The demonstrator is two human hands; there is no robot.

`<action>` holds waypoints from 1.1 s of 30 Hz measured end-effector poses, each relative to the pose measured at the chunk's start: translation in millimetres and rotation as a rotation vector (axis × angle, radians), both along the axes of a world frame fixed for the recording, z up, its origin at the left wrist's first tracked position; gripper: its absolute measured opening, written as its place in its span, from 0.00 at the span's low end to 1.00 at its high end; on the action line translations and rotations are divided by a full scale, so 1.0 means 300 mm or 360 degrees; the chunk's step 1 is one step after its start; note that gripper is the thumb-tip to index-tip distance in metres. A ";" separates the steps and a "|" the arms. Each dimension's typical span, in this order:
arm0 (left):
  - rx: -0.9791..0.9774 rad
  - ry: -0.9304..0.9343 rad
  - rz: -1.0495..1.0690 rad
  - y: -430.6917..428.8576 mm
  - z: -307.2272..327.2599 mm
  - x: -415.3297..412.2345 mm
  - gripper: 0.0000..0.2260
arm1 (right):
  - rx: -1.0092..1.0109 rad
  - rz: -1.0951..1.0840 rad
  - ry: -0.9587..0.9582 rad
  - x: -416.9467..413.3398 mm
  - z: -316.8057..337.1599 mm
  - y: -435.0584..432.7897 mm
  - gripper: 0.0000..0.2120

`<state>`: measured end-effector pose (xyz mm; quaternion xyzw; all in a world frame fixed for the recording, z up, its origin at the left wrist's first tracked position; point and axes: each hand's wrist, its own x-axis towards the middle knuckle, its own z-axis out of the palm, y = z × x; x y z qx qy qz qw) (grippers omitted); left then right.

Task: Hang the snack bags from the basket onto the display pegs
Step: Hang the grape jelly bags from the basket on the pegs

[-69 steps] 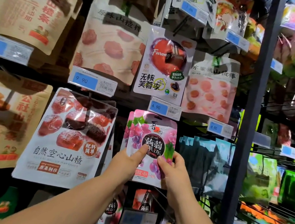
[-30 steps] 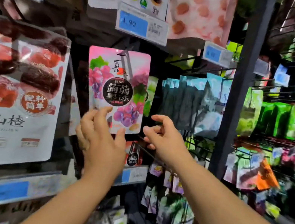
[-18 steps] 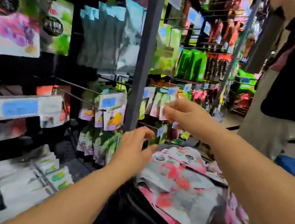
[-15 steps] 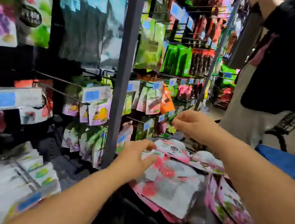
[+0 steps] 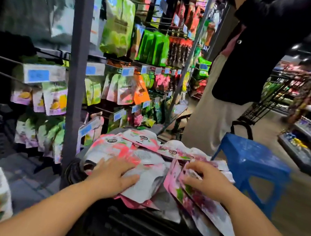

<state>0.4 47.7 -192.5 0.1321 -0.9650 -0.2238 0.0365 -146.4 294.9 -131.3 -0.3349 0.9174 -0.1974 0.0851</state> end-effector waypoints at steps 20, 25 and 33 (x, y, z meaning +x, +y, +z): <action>0.0433 0.0142 0.0069 0.287 0.062 -0.136 0.11 | -0.0565 -0.0099 0.0452 0.075 -0.248 0.153 0.18; 0.0417 0.0138 0.0069 0.287 0.066 -0.134 0.13 | -0.0638 0.0003 0.0828 0.101 -0.260 0.135 0.17; 0.0580 0.0123 0.0034 0.284 0.079 -0.131 0.10 | -0.1252 -0.0253 0.0682 0.111 -0.190 0.140 0.13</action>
